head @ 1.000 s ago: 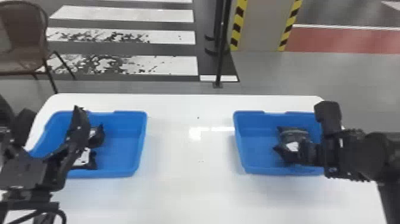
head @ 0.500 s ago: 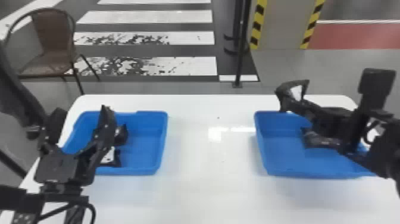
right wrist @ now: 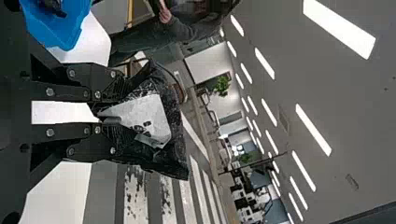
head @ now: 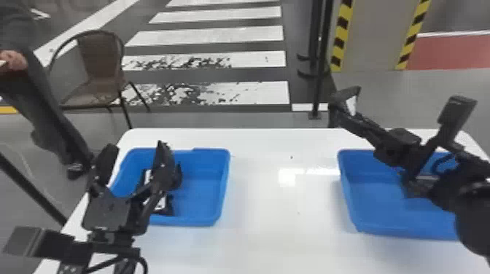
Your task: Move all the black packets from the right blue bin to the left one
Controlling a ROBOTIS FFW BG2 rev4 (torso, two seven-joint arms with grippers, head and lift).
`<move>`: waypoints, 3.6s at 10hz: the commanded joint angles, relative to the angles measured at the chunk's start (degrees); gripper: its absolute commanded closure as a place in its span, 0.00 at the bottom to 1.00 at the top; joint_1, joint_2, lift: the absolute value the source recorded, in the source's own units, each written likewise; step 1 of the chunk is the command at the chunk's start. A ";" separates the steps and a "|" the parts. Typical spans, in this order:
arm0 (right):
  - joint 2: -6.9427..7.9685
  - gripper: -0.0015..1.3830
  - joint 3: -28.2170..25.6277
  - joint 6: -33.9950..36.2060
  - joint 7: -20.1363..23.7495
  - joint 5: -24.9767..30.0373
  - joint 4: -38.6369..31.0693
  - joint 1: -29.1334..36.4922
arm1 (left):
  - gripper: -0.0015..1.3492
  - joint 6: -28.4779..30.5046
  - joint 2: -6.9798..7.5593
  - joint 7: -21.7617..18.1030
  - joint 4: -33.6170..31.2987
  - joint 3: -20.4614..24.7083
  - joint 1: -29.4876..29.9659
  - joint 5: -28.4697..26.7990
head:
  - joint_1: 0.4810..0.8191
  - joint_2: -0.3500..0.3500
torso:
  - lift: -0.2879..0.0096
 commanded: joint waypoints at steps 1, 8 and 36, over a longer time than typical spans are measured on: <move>-0.32 0.73 5.23 -2.13 1.62 -2.14 2.25 -1.20 | 0.09 0.39 0.09 -0.03 -0.14 -0.42 -0.24 0.00 | 0.49 0.69 | 0.50; -1.12 0.73 28.09 -1.99 3.29 -12.53 1.68 -5.70 | 0.12 2.92 1.40 -0.03 0.00 -5.45 -1.93 1.37 | 0.56 0.96 | 0.50; -1.55 0.00 34.14 -7.19 1.80 -22.25 1.40 -4.16 | 0.90 11.64 1.32 3.05 -2.95 -3.39 -1.51 2.17 | 0.61 1.00 | 0.50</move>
